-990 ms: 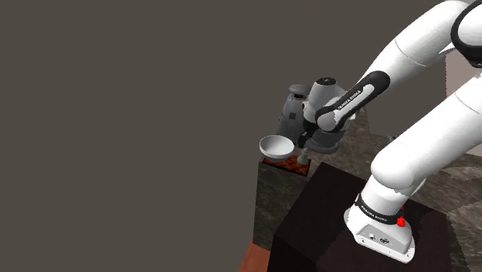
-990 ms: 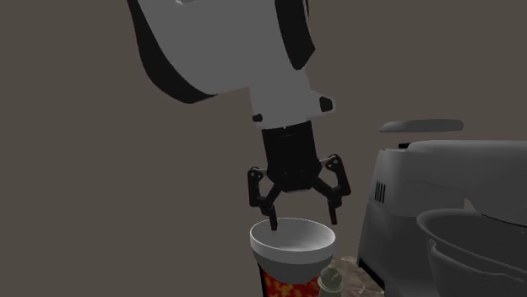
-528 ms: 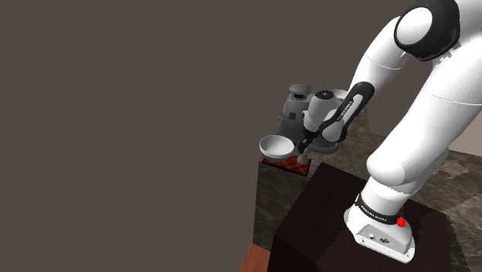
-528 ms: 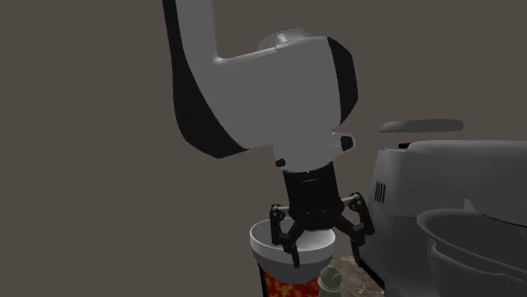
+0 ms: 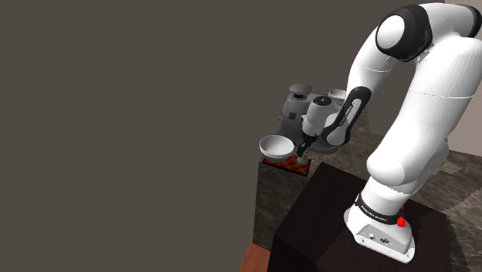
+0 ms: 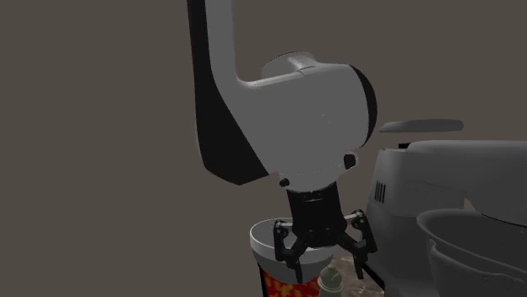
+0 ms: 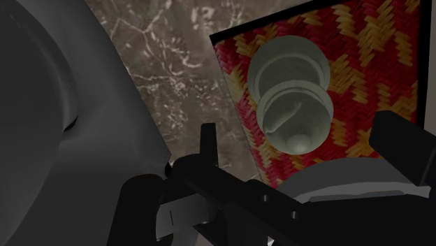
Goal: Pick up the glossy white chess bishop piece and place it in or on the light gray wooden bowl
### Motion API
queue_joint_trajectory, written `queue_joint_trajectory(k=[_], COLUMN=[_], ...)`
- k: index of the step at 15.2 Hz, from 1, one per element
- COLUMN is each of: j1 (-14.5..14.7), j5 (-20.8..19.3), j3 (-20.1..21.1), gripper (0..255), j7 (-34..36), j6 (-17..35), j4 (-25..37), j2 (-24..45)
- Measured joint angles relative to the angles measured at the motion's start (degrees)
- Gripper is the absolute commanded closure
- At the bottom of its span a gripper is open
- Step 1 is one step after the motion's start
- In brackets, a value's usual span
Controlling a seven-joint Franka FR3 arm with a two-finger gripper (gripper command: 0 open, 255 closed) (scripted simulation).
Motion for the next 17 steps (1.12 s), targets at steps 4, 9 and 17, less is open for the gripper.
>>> queue_joint_trajectory(k=[4,9,17], j1=[0.06,0.06,-1.05], j5=[-0.27,-0.29,5.44], j3=[-0.10,-0.12,2.06], gripper=[255,255,255], j7=[0.24,0.26,-4.78], j6=[0.08,0.09,-1.58], j4=[0.06,0.09,-1.00], j2=[0.12,0.12,-2.43])
